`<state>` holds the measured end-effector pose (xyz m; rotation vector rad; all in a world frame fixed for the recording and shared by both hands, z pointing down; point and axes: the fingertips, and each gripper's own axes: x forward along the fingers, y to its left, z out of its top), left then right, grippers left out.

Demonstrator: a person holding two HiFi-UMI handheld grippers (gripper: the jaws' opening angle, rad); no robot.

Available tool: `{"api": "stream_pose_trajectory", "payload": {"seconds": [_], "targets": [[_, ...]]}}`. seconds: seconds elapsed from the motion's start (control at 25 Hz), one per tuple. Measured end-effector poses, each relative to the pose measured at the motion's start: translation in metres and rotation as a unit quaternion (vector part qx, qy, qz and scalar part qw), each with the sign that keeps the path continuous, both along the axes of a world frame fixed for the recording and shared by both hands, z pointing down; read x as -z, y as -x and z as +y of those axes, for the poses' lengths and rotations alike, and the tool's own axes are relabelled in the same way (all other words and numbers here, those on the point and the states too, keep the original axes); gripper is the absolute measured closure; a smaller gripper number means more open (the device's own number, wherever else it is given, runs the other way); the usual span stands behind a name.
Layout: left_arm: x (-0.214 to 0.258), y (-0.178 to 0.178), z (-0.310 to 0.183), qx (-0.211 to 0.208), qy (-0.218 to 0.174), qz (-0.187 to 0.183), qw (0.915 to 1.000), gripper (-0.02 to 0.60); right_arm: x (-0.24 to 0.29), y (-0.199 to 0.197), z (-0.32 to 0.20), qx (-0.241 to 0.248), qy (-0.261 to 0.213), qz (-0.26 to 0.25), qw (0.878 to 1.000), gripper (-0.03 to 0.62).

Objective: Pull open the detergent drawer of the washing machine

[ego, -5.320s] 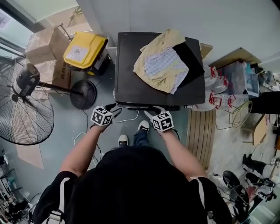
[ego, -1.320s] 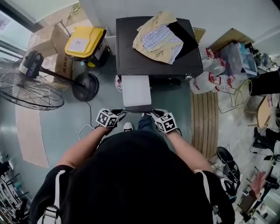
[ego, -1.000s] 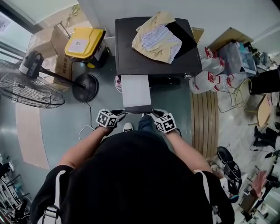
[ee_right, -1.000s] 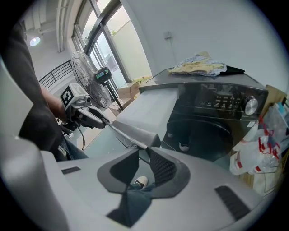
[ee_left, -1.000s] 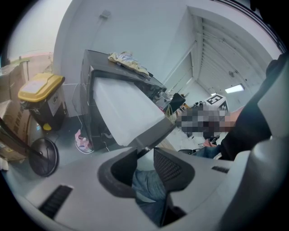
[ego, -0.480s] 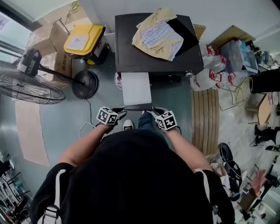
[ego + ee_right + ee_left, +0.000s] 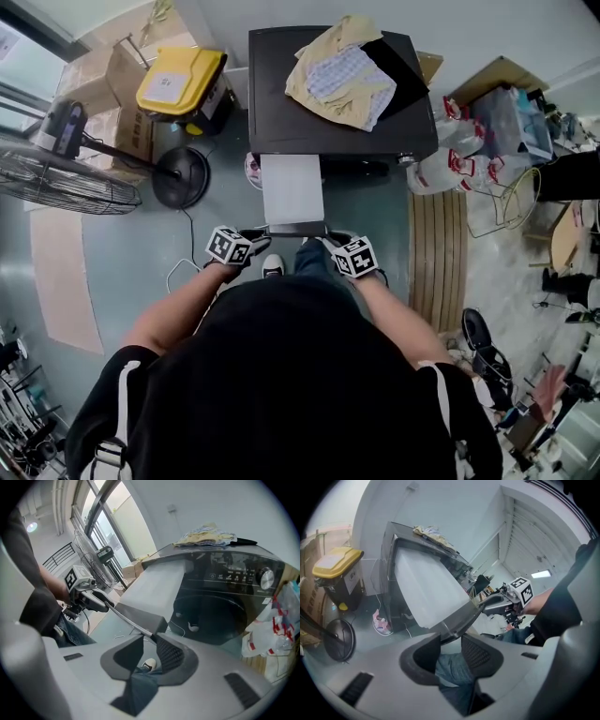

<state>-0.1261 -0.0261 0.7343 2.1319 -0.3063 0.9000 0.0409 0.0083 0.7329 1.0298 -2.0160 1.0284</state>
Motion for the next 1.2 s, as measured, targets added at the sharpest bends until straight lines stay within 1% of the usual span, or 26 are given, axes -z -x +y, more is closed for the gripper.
{"api": "stream_pose_trajectory", "payload": {"seconds": [0.16, 0.44, 0.6, 0.92, 1.08, 1.2], "targets": [[0.0, 0.001, 0.001, -0.005, 0.003, 0.004, 1.0, 0.44, 0.001, 0.0, 0.001, -0.005, 0.001, -0.002, 1.0, 0.507], [0.001, 0.005, 0.001, -0.02, 0.001, 0.005, 0.9998, 0.44, 0.002, -0.001, 0.006, -0.03, 0.005, -0.011, 0.999, 0.5], [0.002, 0.013, 0.0, -0.017, 0.001, 0.01, 0.9998, 0.442, 0.007, -0.003, 0.01, -0.036, 0.002, -0.014, 0.999, 0.5], [0.012, 0.038, -0.007, -0.006, -0.011, 0.016, 0.9998, 0.442, 0.021, -0.009, 0.015, -0.051, -0.006, -0.006, 0.999, 0.502], [0.024, 0.045, -0.023, 0.009, -0.026, 0.024, 0.9993, 0.442, 0.037, -0.015, 0.007, -0.065, -0.022, -0.004, 0.998, 0.502], [0.044, 0.043, -0.03, 0.002, -0.052, 0.038, 0.9979, 0.442, 0.051, -0.02, 0.0, -0.077, -0.039, 0.0, 0.996, 0.502]]}}
